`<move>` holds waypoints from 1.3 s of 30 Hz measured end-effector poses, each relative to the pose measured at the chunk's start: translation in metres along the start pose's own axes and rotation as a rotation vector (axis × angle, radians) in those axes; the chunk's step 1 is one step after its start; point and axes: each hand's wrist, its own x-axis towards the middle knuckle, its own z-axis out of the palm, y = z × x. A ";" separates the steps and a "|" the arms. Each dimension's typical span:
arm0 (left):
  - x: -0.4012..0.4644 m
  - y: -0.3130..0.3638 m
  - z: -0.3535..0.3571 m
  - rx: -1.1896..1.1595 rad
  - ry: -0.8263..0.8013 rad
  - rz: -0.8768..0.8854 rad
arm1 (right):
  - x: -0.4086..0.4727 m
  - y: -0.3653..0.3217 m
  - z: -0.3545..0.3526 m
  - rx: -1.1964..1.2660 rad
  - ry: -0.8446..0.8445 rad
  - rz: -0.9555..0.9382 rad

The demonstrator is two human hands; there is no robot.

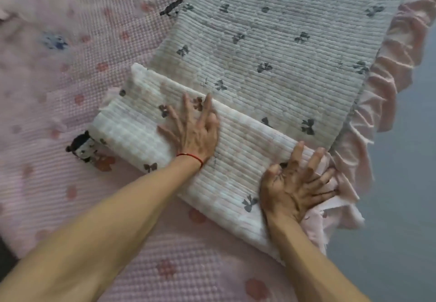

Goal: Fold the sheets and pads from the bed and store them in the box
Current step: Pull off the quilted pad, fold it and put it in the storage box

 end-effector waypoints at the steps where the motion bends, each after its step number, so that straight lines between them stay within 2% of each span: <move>1: -0.007 0.013 0.008 -0.003 -0.029 0.023 | -0.002 0.007 -0.004 -0.012 -0.028 -0.043; 4: -0.006 0.029 0.025 0.135 -0.048 0.013 | -0.002 0.023 -0.019 -0.108 -0.122 -0.164; 6: -0.005 0.027 0.035 0.209 0.005 0.003 | 0.001 0.022 -0.034 -0.180 -0.178 -0.221; 8: -0.001 0.023 0.040 0.255 0.030 -0.004 | 0.004 -0.001 -0.054 -0.226 -0.122 -0.302; 11: -0.002 0.023 0.047 0.241 0.010 0.000 | 0.033 -0.036 -0.061 -0.266 -0.048 -0.639; 13: -0.001 0.022 0.046 0.246 -0.010 -0.007 | 0.073 -0.052 -0.041 -0.324 -0.133 -0.932; 14: 0.000 0.023 0.045 0.253 -0.018 -0.006 | 0.088 -0.052 -0.030 -0.335 -0.176 -1.011; 16: -0.001 0.025 0.044 0.253 -0.034 -0.012 | 0.103 -0.045 -0.012 -0.308 -0.229 -0.996; 24: 0.005 0.031 0.037 0.274 -0.058 -0.021 | 0.112 -0.046 0.004 -0.235 -0.262 -0.971; 30: 0.010 0.031 0.033 0.362 -0.087 -0.041 | 0.113 -0.049 0.000 -0.279 -0.408 -0.954; 39: 0.004 0.041 0.025 0.442 -0.111 -0.101 | 0.118 -0.048 -0.008 -0.318 -0.504 -1.044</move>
